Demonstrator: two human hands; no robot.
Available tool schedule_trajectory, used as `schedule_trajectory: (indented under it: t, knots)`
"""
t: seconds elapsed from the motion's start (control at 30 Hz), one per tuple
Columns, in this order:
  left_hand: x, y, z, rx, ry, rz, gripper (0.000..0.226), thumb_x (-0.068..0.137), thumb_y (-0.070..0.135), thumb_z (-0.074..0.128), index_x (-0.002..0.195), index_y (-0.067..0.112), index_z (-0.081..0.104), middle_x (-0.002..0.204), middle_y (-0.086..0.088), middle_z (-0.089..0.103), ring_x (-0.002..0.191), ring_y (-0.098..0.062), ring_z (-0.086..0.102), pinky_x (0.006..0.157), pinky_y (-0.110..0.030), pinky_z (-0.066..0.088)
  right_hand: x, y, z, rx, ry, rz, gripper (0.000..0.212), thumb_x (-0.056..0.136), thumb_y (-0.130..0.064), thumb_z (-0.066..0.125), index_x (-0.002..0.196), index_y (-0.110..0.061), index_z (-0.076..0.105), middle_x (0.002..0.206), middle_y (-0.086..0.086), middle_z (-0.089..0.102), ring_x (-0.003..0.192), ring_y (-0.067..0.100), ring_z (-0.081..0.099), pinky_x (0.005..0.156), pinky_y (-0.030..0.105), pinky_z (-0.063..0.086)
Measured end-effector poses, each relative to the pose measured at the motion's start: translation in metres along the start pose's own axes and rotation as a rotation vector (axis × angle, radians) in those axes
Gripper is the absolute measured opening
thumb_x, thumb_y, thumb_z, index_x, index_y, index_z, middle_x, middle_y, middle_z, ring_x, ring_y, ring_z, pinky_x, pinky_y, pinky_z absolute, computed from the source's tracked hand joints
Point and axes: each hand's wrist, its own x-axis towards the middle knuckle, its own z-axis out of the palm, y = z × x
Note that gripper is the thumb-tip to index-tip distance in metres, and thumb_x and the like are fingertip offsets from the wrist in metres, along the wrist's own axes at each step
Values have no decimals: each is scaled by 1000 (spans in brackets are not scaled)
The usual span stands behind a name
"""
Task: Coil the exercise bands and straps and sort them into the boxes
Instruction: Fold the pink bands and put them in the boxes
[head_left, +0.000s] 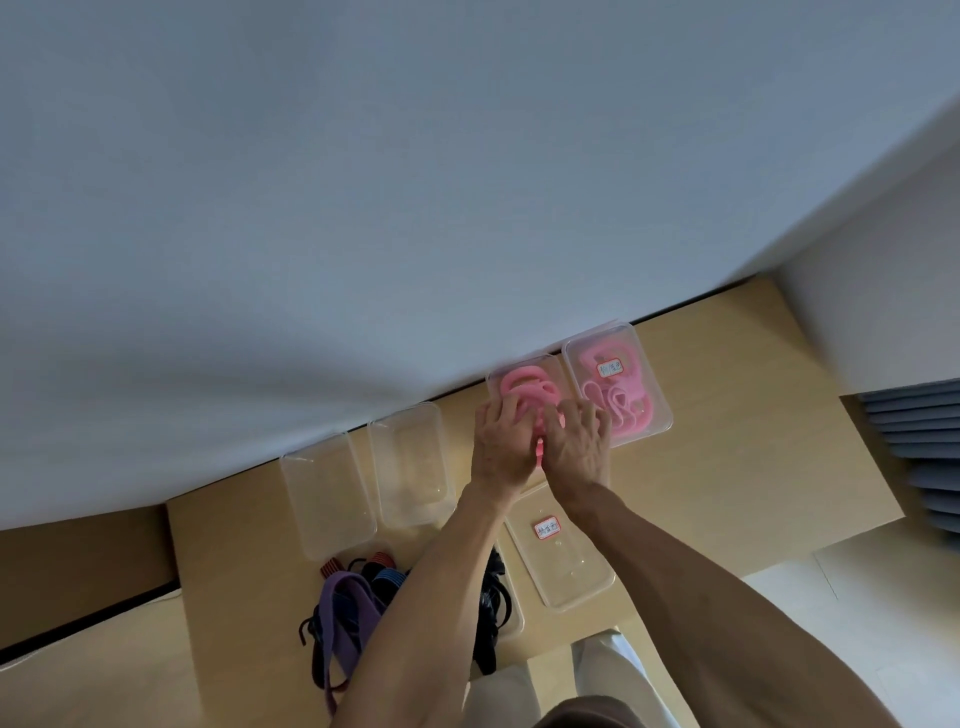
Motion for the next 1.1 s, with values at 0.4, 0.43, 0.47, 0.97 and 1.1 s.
schedule_trajectory:
  t: [0.4, 0.43, 0.47, 0.97, 1.1]
  knots:
    - [-20, 7, -32, -88, 37, -14, 34, 97, 28, 50, 116, 7, 70, 124, -11, 67, 104, -29, 66, 86, -41, 54, -26, 0, -14, 267, 357, -39, 41, 79, -3, 73, 120, -8, 66, 110, 9, 66, 99, 30, 62, 84, 44, 51]
    - [-23, 8, -33, -108, 34, -30, 28, 96, 25, 55, 113, 9, 70, 123, -9, 66, 105, -29, 65, 86, -40, 53, -30, 0, -16, 303, 361, -4, 39, 79, -1, 71, 117, -7, 67, 107, 10, 66, 96, 32, 63, 81, 45, 52]
    - [-25, 7, -33, -132, 25, -48, 21, 93, 21, 61, 110, 10, 71, 122, -8, 66, 106, -28, 64, 88, -40, 53, -34, -1, -17, 349, 350, 55, 37, 78, 2, 69, 114, -6, 67, 103, 12, 66, 92, 34, 62, 77, 45, 53]
    - [-20, 31, -39, -451, 113, -543, 50, 102, 45, 50, 68, 13, 67, 56, 8, 55, 46, -7, 49, 50, -13, 32, -40, -4, -8, 812, 197, 431, 17, 91, -7, 59, 102, -3, 70, 85, 14, 72, 75, 32, 64, 66, 32, 47]
    - [-11, 28, -38, -336, 111, -660, 28, 90, 37, 68, 82, 11, 61, 83, -3, 59, 71, -23, 55, 61, -29, 35, -18, -14, -17, 838, 235, 394, 17, 94, -17, 63, 97, -2, 69, 82, 12, 71, 71, 28, 64, 63, 34, 51]
